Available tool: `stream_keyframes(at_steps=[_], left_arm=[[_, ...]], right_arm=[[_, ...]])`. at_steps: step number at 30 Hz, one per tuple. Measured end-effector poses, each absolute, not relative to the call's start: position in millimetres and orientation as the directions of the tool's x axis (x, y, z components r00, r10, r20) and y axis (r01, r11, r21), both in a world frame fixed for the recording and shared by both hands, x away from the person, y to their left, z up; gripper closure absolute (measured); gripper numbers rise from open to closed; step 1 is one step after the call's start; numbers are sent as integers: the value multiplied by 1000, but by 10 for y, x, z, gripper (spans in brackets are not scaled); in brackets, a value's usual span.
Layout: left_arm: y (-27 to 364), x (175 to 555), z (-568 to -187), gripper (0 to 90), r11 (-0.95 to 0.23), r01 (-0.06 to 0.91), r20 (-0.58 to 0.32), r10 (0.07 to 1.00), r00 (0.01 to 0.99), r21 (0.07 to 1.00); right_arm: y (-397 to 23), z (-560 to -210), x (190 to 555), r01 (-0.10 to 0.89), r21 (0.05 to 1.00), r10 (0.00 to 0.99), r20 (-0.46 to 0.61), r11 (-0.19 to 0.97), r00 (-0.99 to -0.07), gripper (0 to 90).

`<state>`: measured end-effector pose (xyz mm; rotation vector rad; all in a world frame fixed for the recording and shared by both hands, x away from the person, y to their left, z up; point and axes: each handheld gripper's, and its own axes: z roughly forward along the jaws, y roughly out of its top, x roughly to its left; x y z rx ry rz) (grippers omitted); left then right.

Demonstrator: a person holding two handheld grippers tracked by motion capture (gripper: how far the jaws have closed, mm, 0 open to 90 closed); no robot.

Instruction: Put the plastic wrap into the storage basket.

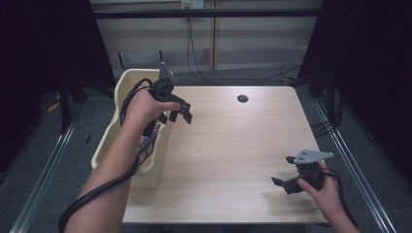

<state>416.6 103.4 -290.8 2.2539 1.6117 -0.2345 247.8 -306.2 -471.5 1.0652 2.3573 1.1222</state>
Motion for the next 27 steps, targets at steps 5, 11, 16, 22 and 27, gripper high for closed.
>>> stream_keyframes(at_steps=[5,11,16,22,27], left_arm=[[951,4159,-2965,135,-302,933,-336,873,353,194],[829,4141,-3071,134,-321,927,-343,863,371,194],[730,4126,-3162,135,-340,920,-350,852,389,196],[631,4097,-3246,133,-360,911,-359,838,411,202],[574,4093,-3307,130,-367,907,-369,829,420,207]], right_arm=[[-3061,-4715,2476,489,769,743,27,412,-669,20],[-3060,-4715,2476,489,769,742,27,412,-669,20],[-3061,-4715,2477,489,770,742,30,411,-670,20],[-3048,-4726,2478,485,767,735,26,419,-677,21],[-3039,-4731,2476,491,764,738,28,419,-674,23]])
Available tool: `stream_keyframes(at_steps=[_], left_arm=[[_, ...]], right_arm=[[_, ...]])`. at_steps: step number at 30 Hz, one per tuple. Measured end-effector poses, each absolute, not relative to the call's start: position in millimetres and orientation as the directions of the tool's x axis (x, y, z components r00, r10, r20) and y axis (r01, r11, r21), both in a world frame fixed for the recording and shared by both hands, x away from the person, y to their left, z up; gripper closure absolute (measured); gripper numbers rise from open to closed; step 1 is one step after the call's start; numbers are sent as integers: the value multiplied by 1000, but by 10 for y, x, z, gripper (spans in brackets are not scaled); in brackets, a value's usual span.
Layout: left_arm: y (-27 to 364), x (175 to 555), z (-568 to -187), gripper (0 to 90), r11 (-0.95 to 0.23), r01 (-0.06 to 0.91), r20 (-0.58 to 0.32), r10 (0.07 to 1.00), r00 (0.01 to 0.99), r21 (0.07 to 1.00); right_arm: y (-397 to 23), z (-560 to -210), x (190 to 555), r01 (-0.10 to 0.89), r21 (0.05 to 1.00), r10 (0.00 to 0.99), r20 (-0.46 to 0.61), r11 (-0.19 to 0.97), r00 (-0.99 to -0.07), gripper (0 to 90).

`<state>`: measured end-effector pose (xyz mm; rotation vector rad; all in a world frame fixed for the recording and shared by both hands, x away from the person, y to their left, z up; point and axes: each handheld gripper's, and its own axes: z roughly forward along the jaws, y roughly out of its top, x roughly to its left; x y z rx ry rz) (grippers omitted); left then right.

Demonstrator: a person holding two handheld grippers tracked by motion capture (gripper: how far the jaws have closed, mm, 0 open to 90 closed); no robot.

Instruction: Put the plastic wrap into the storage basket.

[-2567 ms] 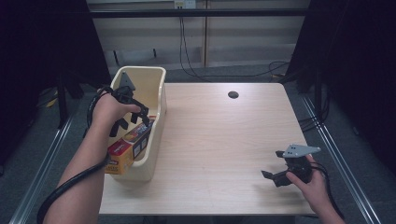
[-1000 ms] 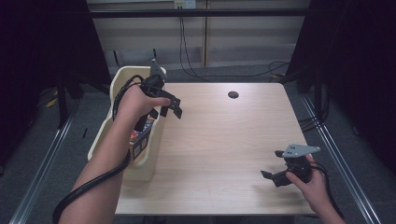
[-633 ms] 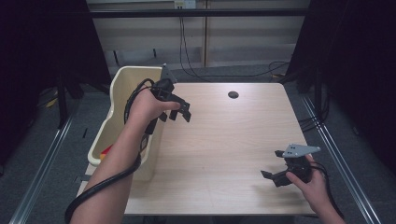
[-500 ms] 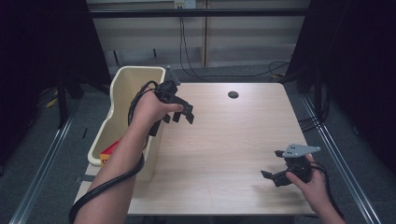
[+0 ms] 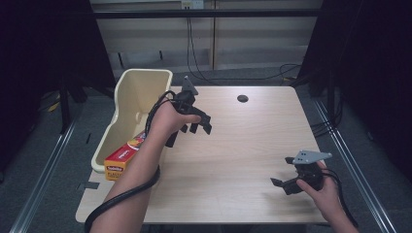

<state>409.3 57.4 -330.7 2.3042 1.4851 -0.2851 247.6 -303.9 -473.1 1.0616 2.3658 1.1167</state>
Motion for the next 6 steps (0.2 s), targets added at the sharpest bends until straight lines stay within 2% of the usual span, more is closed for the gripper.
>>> stream_keyframes(at_steps=[6], left_arm=[[490,4078,-3365,126,-383,898,-364,821,439,219]], right_arm=[[-3051,-4737,2479,492,763,740,27,420,-672,23]])
